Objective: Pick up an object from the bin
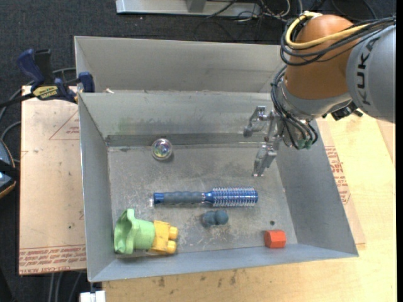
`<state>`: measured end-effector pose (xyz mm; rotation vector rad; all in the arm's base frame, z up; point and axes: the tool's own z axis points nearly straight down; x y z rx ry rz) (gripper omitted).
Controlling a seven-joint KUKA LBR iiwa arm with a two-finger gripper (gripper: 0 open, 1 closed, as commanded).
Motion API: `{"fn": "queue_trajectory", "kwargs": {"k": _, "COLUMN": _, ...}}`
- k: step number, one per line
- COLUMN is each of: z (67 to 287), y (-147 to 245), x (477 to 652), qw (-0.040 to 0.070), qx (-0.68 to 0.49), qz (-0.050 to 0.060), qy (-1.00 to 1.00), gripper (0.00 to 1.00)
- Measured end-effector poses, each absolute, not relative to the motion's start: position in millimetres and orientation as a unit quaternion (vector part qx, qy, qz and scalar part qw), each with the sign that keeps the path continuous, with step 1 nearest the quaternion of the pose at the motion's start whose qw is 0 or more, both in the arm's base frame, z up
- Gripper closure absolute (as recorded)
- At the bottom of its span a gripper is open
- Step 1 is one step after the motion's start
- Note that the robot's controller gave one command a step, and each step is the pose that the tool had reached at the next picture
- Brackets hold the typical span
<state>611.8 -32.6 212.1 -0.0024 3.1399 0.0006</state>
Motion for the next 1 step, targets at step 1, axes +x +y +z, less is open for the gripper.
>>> {"fn": "queue_trajectory", "kwargs": {"k": 1, "z": 74.0, "y": -20.2, "x": 546.4, "qw": 0.005, "qx": -0.177, "qz": -0.001, "qy": 0.984, "gripper": 0.0}}
